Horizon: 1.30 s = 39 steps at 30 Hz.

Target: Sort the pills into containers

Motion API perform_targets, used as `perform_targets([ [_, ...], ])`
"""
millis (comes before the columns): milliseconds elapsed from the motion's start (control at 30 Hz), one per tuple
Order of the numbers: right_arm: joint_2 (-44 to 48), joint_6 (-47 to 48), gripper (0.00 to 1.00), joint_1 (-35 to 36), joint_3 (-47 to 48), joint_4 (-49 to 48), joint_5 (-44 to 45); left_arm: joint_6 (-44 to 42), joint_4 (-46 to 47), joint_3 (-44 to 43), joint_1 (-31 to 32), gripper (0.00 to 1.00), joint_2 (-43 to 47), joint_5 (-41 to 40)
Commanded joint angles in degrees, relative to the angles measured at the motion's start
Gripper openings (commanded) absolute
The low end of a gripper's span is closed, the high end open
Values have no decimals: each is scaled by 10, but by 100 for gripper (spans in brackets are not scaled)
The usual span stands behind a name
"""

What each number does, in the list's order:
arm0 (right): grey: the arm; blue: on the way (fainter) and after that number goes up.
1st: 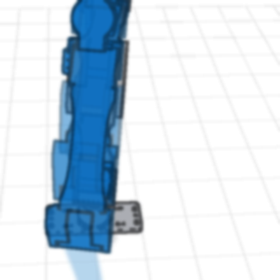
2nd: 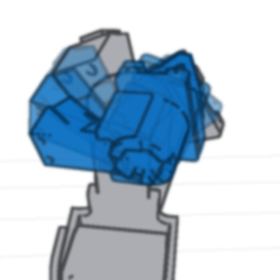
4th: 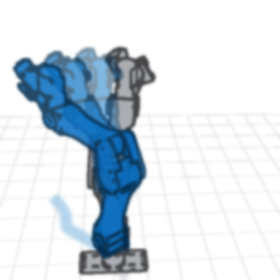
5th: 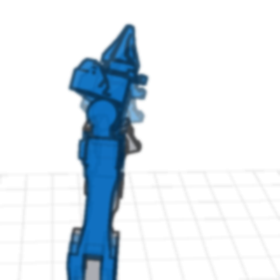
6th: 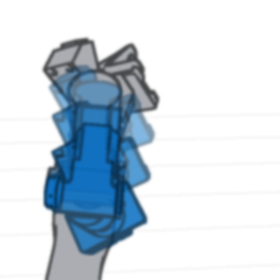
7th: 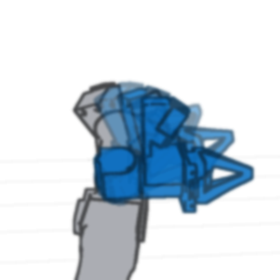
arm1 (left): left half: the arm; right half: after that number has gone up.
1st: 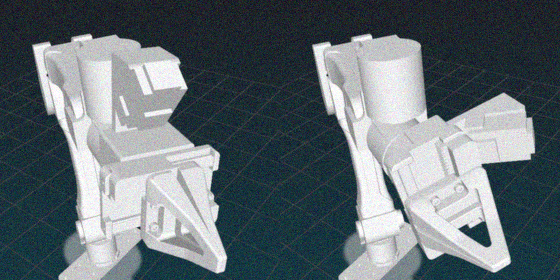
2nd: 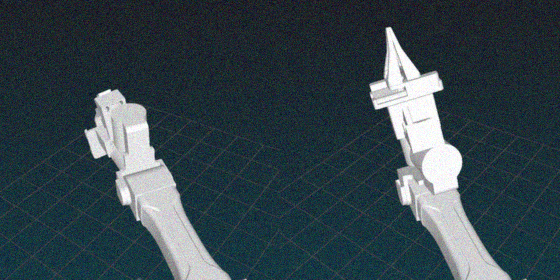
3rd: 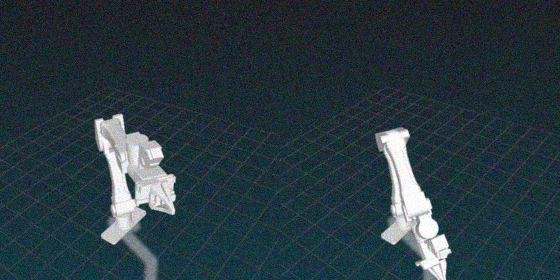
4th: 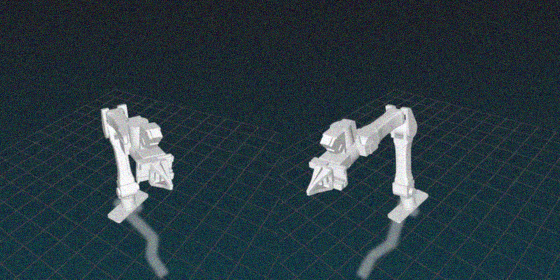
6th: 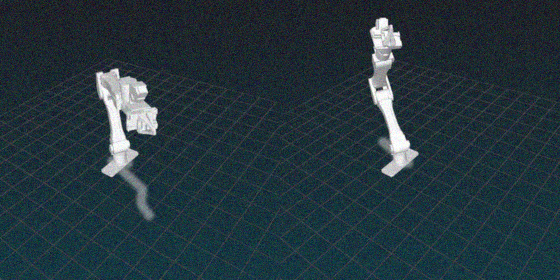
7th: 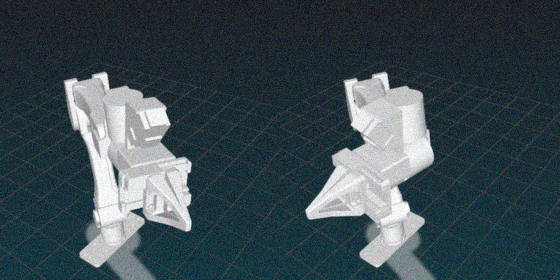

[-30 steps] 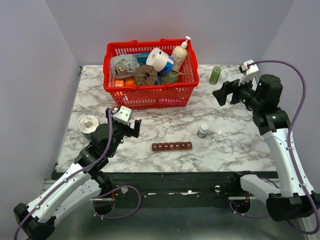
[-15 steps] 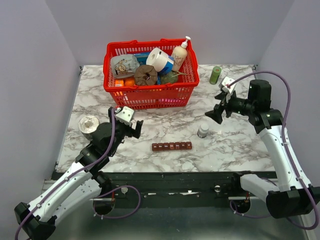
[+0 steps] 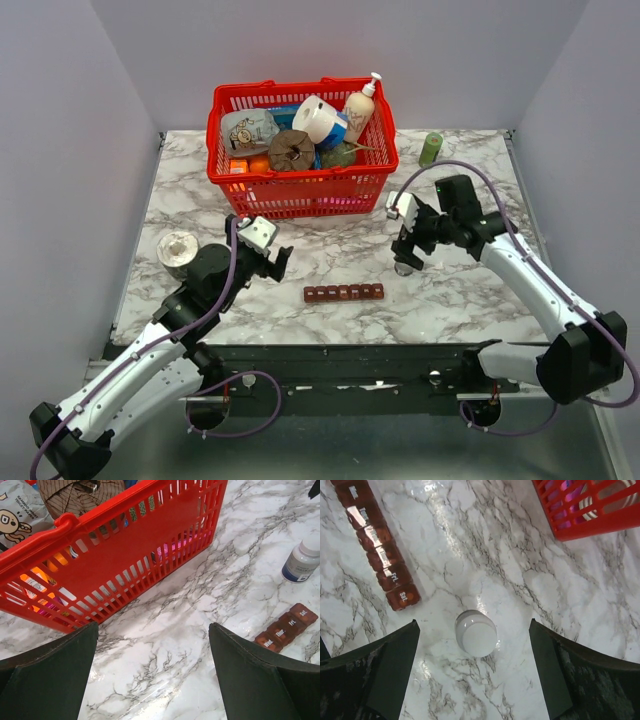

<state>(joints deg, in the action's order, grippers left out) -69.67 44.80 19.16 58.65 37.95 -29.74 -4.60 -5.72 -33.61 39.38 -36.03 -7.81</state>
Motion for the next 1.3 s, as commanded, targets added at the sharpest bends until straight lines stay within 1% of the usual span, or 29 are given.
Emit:
perform_targets([
  [0, -40, -20, 99, 21, 1, -20, 111, -8, 5, 5, -3, 99, 0, 13],
  [33, -47, -26, 98, 21, 1, -22, 142, -8, 5, 6, -3, 99, 0, 14],
  [133, -58, -35, 96, 21, -1, -19, 166, -8, 7, 7, -3, 99, 3, 14],
  [167, -65, -37, 95, 21, -2, -17, 166, -8, 9, 6, -3, 99, 0, 17],
  [267, -82, -47, 90, 20, 3, 3, 169, -9, 6, 4, -3, 99, -4, 18],
  [300, -93, -46, 86, 21, 7, 10, 167, -9, 6, 4, -3, 99, -4, 17],
  [433, -98, -50, 83, 21, 10, 36, 140, -10, 6, 6, -3, 99, 0, 18],
  [567, -104, -54, 83, 21, 6, 39, 149, -10, 8, 6, -3, 99, 0, 18],
  [767, -136, -64, 74, 21, 9, 27, 170, -8, 5, 4, -3, 99, -4, 21],
  [967, -144, -66, 57, 22, 21, 34, 173, -8, 6, 5, -3, 99, -3, 27],
  [1000, -143, -65, 49, 22, 23, 36, 172, -8, 7, 5, -3, 99, -4, 29],
  [1067, -138, -65, 39, 22, 26, 41, 166, -8, 8, 6, -3, 99, -6, 42],
  [1100, -130, -64, 29, 22, 29, 45, 165, -8, 10, 6, -3, 99, -7, 48],
  [1133, -124, -63, 25, 22, 36, 53, 159, -8, 11, 9, -3, 99, -7, 72],
  [1200, -111, -53, 22, 22, 51, 69, 148, -10, 25, 16, -3, 99, -10, 121],
  [1233, -97, -50, 21, 22, 59, 90, 123, -22, 33, 27, -3, 98, -11, 153],
  [1267, -88, -47, 20, 22, 79, 101, 106, -24, 54, 34, -3, 98, -15, 221],
])
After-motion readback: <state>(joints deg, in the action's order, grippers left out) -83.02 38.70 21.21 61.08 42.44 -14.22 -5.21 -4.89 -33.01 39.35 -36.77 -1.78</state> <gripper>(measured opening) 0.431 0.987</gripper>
